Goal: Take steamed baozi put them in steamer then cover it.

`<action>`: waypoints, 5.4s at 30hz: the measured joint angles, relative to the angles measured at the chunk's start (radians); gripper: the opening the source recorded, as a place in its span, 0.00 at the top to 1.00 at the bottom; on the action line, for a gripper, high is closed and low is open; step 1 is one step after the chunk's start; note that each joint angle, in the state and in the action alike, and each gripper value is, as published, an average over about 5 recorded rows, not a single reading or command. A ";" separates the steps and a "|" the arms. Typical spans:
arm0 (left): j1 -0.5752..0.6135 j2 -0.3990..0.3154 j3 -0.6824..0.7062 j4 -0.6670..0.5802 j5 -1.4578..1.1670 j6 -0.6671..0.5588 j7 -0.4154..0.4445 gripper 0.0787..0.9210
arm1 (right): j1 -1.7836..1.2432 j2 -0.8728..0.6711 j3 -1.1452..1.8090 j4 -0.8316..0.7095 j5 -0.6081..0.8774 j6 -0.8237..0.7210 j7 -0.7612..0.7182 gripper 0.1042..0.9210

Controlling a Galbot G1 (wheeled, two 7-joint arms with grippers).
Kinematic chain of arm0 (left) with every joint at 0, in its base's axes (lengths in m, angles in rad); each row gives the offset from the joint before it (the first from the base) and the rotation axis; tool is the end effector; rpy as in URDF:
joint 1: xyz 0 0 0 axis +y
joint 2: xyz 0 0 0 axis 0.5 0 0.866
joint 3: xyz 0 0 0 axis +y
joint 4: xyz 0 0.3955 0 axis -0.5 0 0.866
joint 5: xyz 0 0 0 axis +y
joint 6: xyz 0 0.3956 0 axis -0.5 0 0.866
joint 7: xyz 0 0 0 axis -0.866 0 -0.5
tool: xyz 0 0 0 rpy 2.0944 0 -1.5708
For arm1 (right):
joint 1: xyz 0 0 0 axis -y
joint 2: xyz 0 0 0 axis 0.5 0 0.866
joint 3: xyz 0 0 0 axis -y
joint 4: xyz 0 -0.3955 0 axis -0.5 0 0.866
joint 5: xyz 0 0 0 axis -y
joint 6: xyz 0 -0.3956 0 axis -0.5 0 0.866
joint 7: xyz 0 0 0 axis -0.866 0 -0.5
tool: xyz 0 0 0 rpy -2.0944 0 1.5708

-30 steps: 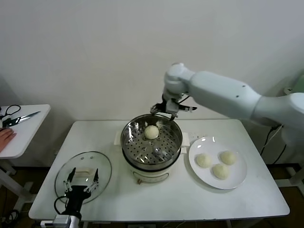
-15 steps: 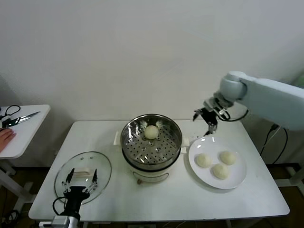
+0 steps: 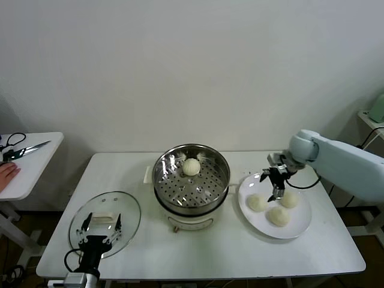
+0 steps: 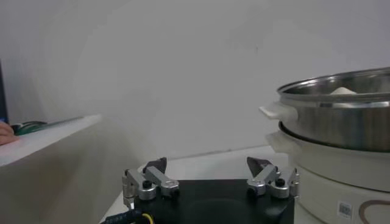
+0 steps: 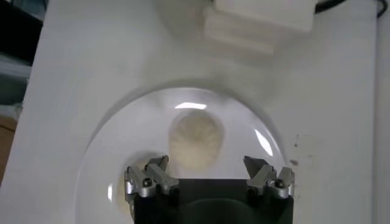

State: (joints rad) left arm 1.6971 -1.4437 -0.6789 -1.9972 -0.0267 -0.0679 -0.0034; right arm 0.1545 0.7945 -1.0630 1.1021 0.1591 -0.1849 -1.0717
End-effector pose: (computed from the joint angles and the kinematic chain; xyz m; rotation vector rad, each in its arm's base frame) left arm 0.1484 0.0847 -0.3928 0.1033 -2.9859 -0.2468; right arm 0.6107 -0.1505 -0.2422 1.3608 -1.3751 1.2210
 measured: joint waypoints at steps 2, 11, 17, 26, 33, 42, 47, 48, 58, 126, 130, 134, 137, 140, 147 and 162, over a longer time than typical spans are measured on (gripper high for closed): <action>0.001 0.000 -0.001 0.001 0.000 0.000 0.000 0.12 | -0.019 0.015 0.013 -0.015 -0.007 -0.005 0.001 0.12; 0.006 0.000 -0.003 0.002 0.000 -0.002 0.000 0.12 | -0.069 0.047 0.045 -0.060 -0.033 -0.010 0.001 0.12; 0.003 0.000 -0.003 0.002 -0.001 -0.002 0.000 0.12 | -0.086 0.063 0.059 -0.079 -0.041 -0.009 0.003 0.16; -0.001 -0.009 0.004 -0.006 0.000 0.003 0.000 0.12 | -0.088 0.063 0.072 -0.079 -0.042 -0.007 0.007 0.26; 0.003 -0.009 0.006 -0.009 0.006 0.003 0.000 0.12 | -0.044 0.030 0.048 -0.049 -0.012 -0.010 0.008 0.28; 0.013 -0.009 0.014 -0.011 0.008 0.001 0.000 0.12 | 0.202 0.008 -0.106 -0.019 0.127 -0.002 -0.007 0.28; 0.021 -0.007 0.019 -0.013 0.014 0.000 0.001 0.12 | 0.382 0.041 -0.224 -0.006 0.244 -0.007 -0.009 0.28; 0.023 -0.006 0.020 -0.013 0.015 0.000 0.001 0.12 | 0.413 0.052 -0.244 -0.002 0.266 -0.010 -0.009 0.28; 0.018 -0.007 0.043 -0.023 0.038 0.005 0.005 0.12 | 0.568 0.195 -0.327 0.043 0.454 -0.071 0.030 0.28; 0.035 0.011 0.053 -0.028 0.063 0.000 0.000 0.12 | 0.558 0.057 -0.395 0.306 0.388 -0.079 0.035 0.12; 0.032 0.009 0.049 -0.030 0.065 0.003 0.000 0.12 | 0.492 -0.065 -0.353 0.338 0.305 -0.061 0.017 0.12; 0.036 0.010 0.042 -0.034 0.066 0.005 0.000 0.12 | 0.389 -0.157 -0.285 0.348 0.208 -0.040 0.003 0.12; 0.043 0.008 0.039 -0.036 0.069 0.005 0.000 0.12 | 0.296 -0.202 -0.222 0.341 0.132 -0.022 -0.005 0.12; 0.050 0.004 0.038 -0.037 0.072 0.005 0.000 0.12 | 0.203 -0.229 -0.157 0.322 0.059 -0.006 -0.008 0.12; 0.055 -0.004 0.035 -0.035 0.079 0.005 0.000 0.12 | 0.033 -0.241 -0.051 0.258 -0.072 0.018 -0.010 0.12; 0.052 -0.010 0.029 -0.006 0.079 0.002 -0.001 0.12 | -0.095 -0.146 0.026 0.146 -0.172 0.035 -0.005 0.12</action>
State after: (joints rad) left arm 1.7496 -1.4542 -0.6503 -2.0029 0.0527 -0.0656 -0.0041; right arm 0.0593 0.6483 -1.0366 1.2479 -0.0131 -0.1503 -1.0770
